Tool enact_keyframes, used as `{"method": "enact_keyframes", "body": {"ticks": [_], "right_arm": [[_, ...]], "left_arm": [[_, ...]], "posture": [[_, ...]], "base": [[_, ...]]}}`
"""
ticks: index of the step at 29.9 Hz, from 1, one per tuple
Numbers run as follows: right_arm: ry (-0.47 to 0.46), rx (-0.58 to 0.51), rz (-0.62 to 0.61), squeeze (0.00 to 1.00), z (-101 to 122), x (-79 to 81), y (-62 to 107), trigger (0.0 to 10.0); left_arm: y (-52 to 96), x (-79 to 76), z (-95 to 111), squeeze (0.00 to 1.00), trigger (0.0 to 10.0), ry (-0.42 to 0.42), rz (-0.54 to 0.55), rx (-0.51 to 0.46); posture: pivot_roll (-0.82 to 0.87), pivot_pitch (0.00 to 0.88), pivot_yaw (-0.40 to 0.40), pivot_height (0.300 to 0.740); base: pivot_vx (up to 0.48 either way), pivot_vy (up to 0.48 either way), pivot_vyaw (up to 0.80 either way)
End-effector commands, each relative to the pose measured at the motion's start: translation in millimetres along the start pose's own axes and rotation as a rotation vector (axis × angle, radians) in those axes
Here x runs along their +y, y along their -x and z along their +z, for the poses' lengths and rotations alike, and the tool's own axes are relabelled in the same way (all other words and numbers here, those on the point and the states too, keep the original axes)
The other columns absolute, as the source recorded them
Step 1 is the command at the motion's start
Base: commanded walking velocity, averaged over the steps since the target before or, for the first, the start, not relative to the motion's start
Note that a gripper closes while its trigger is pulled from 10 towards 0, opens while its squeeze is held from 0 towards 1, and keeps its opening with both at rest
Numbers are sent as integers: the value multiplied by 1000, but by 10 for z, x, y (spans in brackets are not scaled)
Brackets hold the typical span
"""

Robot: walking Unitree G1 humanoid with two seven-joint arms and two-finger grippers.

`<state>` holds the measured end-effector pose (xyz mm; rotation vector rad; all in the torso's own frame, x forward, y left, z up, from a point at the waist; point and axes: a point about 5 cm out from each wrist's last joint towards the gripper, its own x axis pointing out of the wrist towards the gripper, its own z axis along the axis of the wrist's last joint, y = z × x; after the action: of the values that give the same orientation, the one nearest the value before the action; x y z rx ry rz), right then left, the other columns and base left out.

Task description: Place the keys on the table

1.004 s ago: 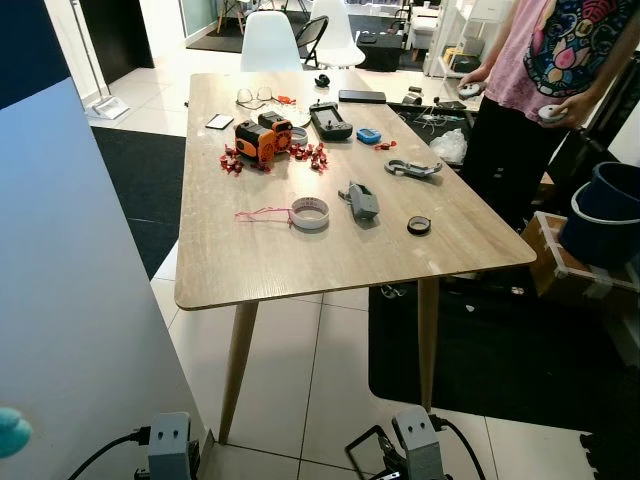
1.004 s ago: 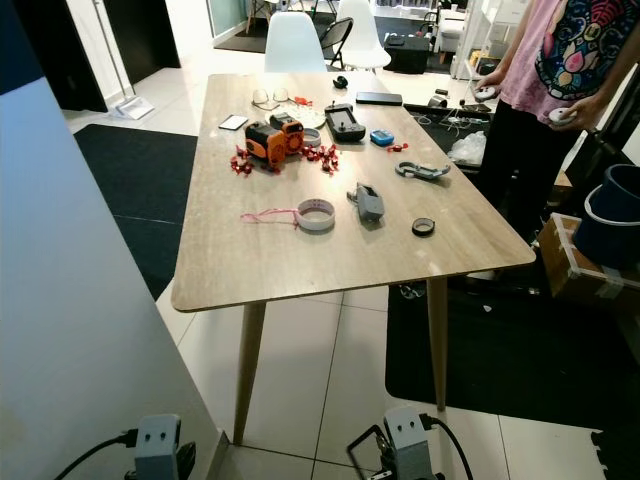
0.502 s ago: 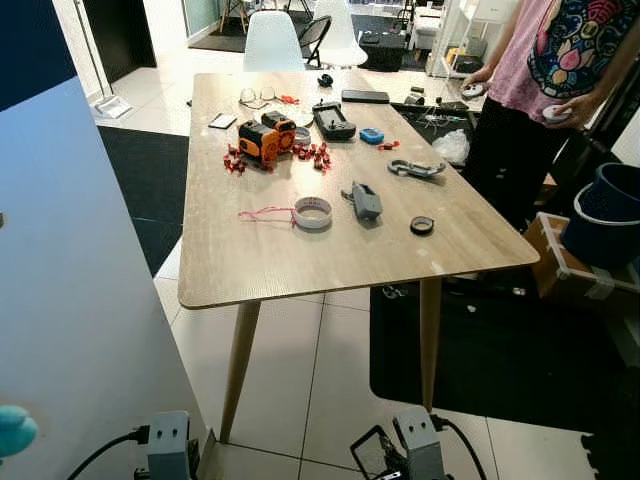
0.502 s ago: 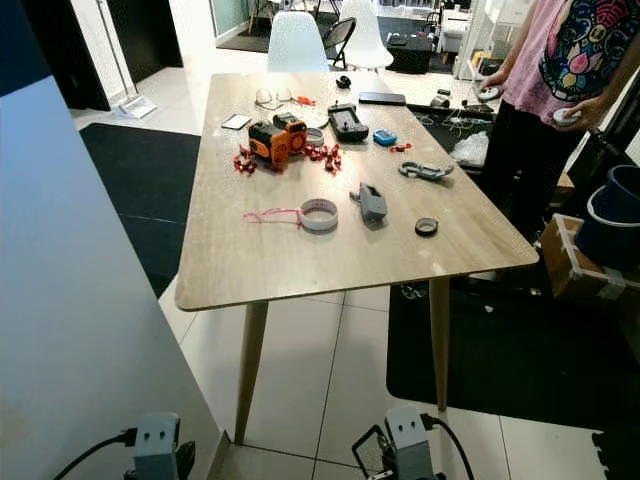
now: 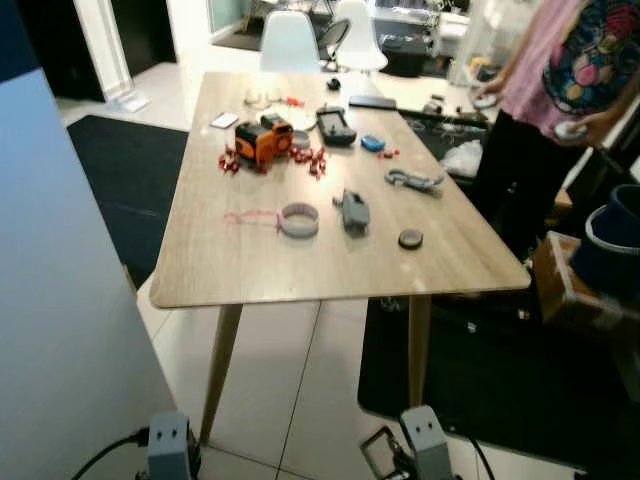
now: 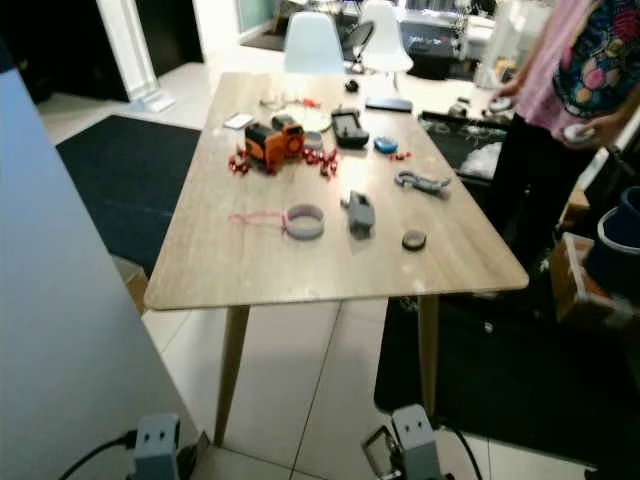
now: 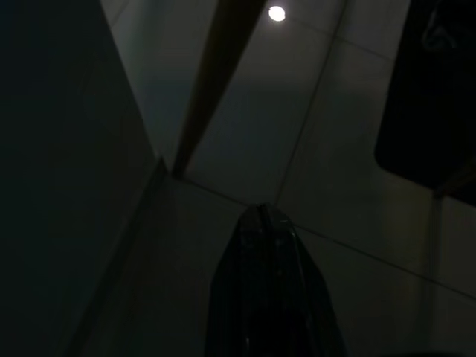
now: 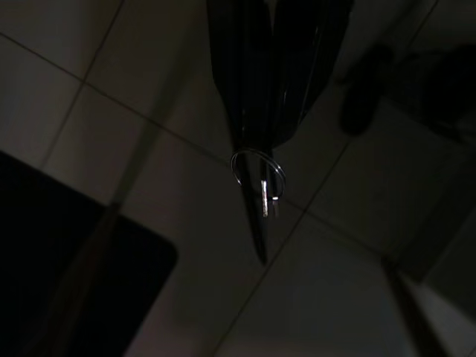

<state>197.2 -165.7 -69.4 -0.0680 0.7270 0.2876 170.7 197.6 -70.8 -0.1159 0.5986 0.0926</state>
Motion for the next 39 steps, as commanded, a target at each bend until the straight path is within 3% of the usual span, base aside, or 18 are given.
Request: {"method": "enact_keyframes", "body": {"ticks": [1,7,16,39], "right_arm": [[-5,21,9,0,-74,22,24,10000],[1,25,11,0,-83,17,29,10000],[3,31,13,0,-96,15,35,10000],[21,36,18,0,-82,-12,33,10000]], "left_arm": [[15,-15,-46,0,10000,8,-4,21],[9,0,-9,0,10000,13,3,-1],[-19,-10,20,0,10000,-45,17,9],[-23,-62,69,0,10000,-10,19,-32]], "posture": [[77,47,-51,740],[76,42,-52,740],[76,39,-56,740],[74,36,-65,740]], "base": [[0,-450,0],[0,-145,0],[0,0,0],[0,0,0]]}}
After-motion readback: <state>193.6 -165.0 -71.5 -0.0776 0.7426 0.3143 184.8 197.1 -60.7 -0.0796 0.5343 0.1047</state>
